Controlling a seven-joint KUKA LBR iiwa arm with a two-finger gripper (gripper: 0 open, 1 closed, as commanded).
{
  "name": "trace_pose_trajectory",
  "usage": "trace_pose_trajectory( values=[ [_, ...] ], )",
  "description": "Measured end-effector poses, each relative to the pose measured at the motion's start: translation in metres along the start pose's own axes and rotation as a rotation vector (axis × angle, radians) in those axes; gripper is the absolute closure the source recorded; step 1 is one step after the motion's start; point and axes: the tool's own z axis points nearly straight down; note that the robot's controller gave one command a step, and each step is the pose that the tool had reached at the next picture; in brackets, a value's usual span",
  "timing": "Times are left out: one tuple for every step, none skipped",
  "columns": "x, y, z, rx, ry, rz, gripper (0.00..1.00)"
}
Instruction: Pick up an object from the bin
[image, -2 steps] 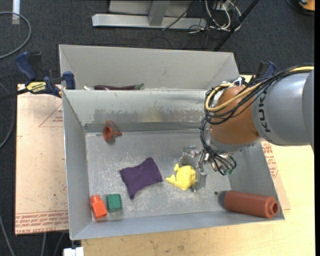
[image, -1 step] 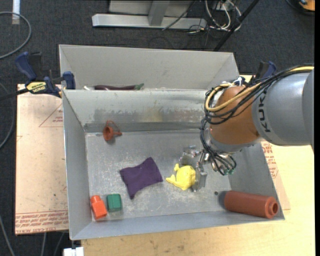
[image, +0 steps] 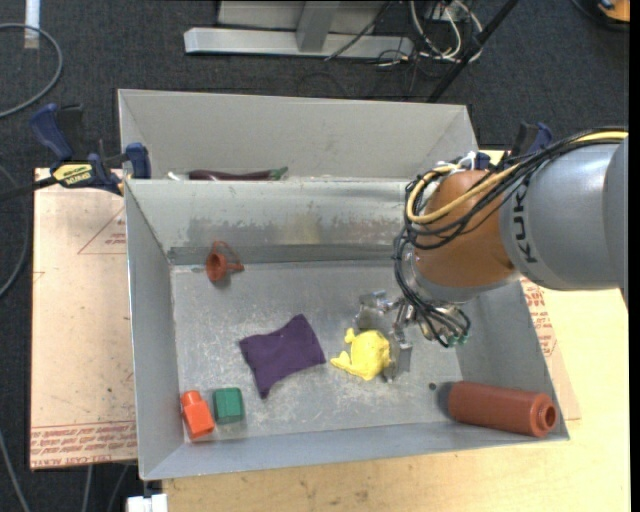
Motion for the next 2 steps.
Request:
trace_pose_trajectory(
  values=[
    [-0.01, 0.022, -0.001, 0.0, -0.006, -0.319, 1.0],
    [-0.026, 0.028, 0.0, 0.0, -0.004, -0.499, 1.0]
  ],
)
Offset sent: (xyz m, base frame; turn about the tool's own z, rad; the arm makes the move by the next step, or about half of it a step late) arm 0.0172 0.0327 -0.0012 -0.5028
